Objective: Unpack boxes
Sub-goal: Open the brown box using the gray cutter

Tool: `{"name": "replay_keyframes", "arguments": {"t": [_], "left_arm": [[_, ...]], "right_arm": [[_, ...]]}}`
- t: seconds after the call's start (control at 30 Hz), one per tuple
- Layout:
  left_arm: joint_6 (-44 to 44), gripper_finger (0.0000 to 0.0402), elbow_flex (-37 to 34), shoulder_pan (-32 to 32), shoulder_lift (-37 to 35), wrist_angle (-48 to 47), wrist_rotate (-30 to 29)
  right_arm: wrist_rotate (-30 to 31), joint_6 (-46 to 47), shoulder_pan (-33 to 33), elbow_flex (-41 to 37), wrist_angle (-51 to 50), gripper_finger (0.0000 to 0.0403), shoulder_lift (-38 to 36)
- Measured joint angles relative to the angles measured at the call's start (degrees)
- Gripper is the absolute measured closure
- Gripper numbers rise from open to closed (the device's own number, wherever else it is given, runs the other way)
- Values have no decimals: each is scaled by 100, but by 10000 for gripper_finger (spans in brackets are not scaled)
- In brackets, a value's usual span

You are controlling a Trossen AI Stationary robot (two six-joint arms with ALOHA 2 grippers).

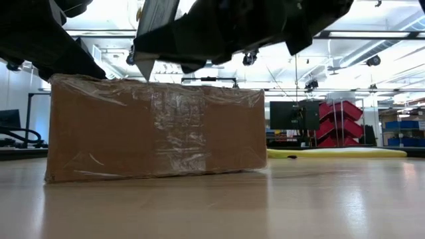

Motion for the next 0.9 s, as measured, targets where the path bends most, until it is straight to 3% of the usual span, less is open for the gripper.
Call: {"name": "replay_keyframes", "arguments": {"t": [0.57, 0.9], "left_arm": [[-135, 246, -118, 2, -2, 97, 41], [-321, 247, -293, 7, -15, 221, 61]], "right_arm": [[4, 56, -22, -42, -300, 363, -66], [53, 48, -48, -394, -579, 363, -485]]}}
